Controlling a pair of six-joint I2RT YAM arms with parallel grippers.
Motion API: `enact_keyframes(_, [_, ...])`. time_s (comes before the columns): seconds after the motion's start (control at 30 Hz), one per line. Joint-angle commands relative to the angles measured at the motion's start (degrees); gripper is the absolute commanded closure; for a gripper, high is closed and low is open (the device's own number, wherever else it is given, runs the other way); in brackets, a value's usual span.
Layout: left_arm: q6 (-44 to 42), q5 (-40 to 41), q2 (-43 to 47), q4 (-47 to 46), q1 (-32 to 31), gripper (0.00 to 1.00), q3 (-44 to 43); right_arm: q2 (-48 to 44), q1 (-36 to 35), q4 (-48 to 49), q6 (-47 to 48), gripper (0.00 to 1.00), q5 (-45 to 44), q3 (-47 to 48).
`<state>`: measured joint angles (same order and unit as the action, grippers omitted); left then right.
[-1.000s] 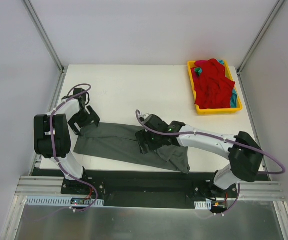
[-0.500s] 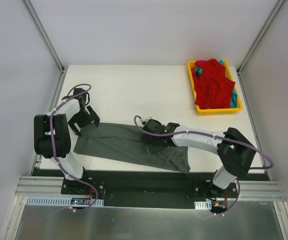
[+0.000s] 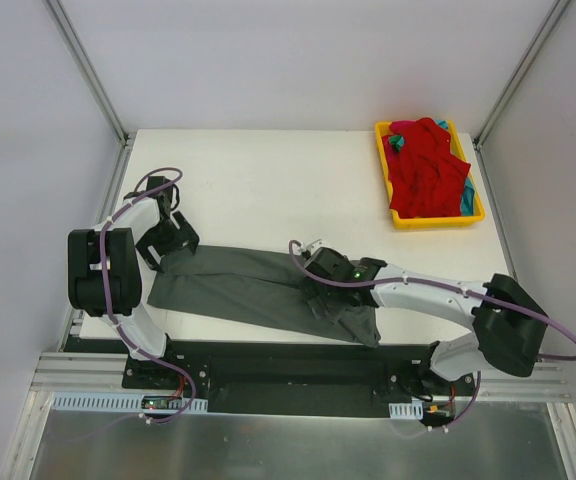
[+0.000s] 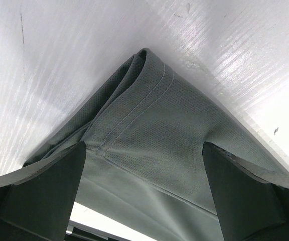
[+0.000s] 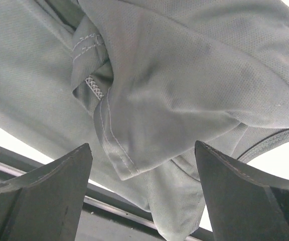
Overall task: Fold and stack the t-shirts
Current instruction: Fold the other side of the tshirt into a rectangle
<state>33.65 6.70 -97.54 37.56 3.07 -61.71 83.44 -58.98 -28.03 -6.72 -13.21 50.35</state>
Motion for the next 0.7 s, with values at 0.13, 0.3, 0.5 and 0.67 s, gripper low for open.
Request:
enact_keyframes(0.13, [0.8,1.03,-0.37,1.9,0.27,0.01,-1.57,-5.74,-0.17,2.89,1.27,0.15,-1.38,-1.92])
enact_keyframes(0.3, [0.72,1.21,-0.55,1.9,0.18,0.01,-1.57,-2.41,-0.43,4.74,1.89,0.15,2.22,-1.83])
enact_keyframes(0.5, [0.45,1.48,-0.99,1.9,0.27,0.01,-1.66,1.28,-0.43,1.59,1.1,0.26,-1.37,-0.25])
enact_keyframes(0.67, [0.54,1.21,-0.9,1.81,0.36,0.01,-1.74,1.11,-0.52,-0.26,-1.98,0.45,-6.03,-0.43])
